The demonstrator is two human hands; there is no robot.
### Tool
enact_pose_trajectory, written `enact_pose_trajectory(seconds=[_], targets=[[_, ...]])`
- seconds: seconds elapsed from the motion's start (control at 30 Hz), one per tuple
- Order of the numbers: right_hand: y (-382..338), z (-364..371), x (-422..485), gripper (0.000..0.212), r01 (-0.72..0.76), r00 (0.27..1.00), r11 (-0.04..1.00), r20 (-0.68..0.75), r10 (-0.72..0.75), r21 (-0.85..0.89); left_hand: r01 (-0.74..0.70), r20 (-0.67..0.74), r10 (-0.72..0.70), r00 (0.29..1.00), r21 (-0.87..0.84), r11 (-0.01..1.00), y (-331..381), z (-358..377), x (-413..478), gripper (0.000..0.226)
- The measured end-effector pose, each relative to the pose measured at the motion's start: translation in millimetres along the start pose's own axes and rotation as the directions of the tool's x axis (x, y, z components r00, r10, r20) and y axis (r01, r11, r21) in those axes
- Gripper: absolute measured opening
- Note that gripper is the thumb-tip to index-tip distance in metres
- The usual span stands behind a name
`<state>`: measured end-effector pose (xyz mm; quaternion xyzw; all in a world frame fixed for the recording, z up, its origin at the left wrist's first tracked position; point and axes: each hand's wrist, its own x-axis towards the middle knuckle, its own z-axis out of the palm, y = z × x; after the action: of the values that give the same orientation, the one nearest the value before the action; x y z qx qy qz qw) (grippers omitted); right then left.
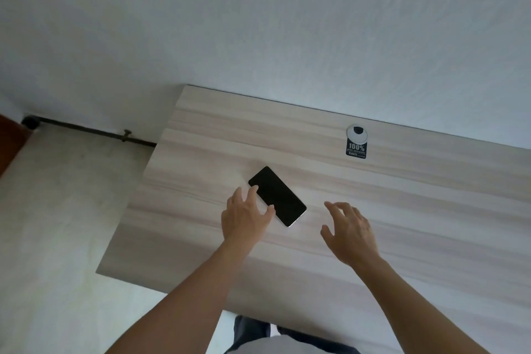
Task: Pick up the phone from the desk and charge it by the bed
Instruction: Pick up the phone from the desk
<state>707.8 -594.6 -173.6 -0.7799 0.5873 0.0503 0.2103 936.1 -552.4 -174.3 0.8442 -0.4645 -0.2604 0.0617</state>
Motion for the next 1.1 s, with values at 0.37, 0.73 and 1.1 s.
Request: enact_pose_trajectory(seconds=[0.37, 0.73, 1.1], targets=[[32.1, 42.1, 32.5, 0.069, 0.088, 0.995, 0.996, 0.057, -0.088, -0.006, 0.071, -0.077, -0.075, 0.994, -0.048, 0.996, 31.4, 57.8, 22.3, 0.090], [43.9, 64.3, 37.5, 0.066, 0.137, 0.991, 0.988, 0.003, -0.137, -0.071, 0.053, -0.178, -0.077, 0.981, -0.135, 0.989, 72.3, 79.2, 39.2, 0.100], [53.0, 70.8, 35.7, 0.066, 0.152, 0.988, 0.985, 0.034, -0.150, -0.077, 0.292, -0.110, -0.364, 0.925, -0.411, 0.864, 99.7, 86.8, 51.6, 0.088]])
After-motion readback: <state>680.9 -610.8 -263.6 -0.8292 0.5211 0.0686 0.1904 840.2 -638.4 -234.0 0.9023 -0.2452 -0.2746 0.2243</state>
